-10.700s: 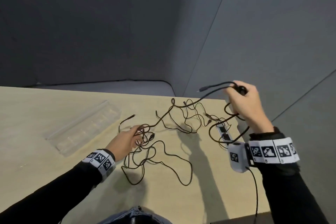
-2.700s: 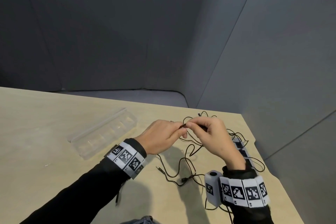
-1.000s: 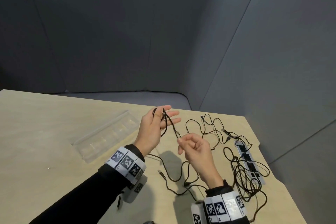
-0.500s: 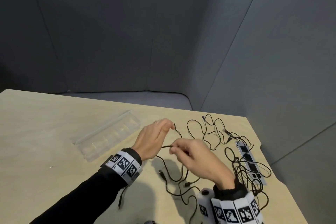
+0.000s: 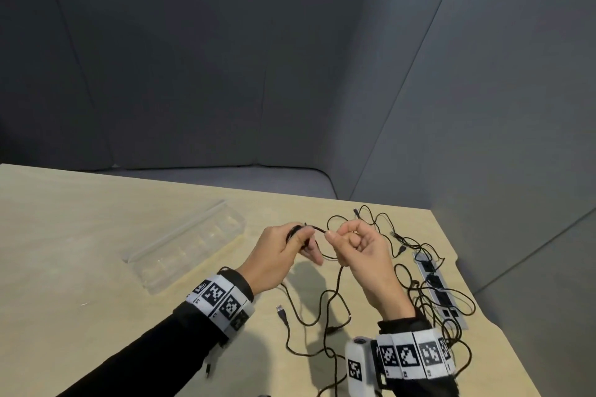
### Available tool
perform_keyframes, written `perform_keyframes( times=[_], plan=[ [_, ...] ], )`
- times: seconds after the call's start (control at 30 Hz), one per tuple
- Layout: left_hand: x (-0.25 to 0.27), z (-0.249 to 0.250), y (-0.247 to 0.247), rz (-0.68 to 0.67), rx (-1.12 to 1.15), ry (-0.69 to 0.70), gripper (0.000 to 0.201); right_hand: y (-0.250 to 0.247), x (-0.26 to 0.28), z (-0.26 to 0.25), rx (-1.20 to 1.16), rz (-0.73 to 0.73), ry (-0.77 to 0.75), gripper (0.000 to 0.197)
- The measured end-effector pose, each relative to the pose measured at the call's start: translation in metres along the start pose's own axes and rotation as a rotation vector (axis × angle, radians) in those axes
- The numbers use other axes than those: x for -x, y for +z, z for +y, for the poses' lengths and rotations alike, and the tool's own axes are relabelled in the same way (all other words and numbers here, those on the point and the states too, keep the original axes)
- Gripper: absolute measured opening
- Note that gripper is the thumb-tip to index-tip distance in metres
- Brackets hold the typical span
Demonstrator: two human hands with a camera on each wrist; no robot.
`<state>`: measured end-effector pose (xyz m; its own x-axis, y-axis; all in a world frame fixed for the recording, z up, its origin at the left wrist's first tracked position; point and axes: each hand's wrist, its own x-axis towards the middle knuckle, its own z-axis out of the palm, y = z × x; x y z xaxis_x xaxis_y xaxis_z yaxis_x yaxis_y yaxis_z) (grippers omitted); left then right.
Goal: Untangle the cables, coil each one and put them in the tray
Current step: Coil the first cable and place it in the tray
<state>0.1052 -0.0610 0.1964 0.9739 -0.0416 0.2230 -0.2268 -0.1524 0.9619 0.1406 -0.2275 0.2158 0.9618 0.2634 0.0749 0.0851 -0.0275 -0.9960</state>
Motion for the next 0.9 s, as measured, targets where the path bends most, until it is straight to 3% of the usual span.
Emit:
perform_keyframes(
  times=[0.13,0.27,0.4,0.53,0.63,0.73,0.8,0.9],
  plan=[
    [-0.006,0.003,0.003,0.135,0.243,-0.04,0.034,0.006,0.003,0.009,-0.141,0.009,0.101,0.012],
    [-0.008,0.012,0.003,0.249,0.39,-0.033,0.036,0.021,0.013,0.019,0.021,-0.095,0.153,0.015],
    [-0.007,0.015,0.003,0.32,0.347,-0.044,0.031,0.037,0.024,0.028,0.099,-0.23,0.139,0.025],
    [-0.001,0.006,0.006,0.328,0.213,-0.055,0.028,0.038,0.028,0.026,0.228,-0.383,0.15,0.019],
    [0.001,-0.009,0.002,0.244,-0.204,0.118,0.036,0.034,0.036,0.01,0.429,-0.535,0.16,0.017],
    [0.004,-0.022,-0.002,0.093,-0.403,0.157,0.051,0.021,0.039,-0.016,0.711,-0.631,0.075,0.021],
    [0.006,-0.027,-0.002,-0.016,-0.399,0.151,0.056,0.011,0.035,-0.028,0.854,-0.531,-0.046,0.025],
    [0.007,-0.026,0.0,-0.16,-0.431,0.161,0.062,0.002,0.027,-0.032,0.751,-0.371,-0.135,0.027]
  ],
)
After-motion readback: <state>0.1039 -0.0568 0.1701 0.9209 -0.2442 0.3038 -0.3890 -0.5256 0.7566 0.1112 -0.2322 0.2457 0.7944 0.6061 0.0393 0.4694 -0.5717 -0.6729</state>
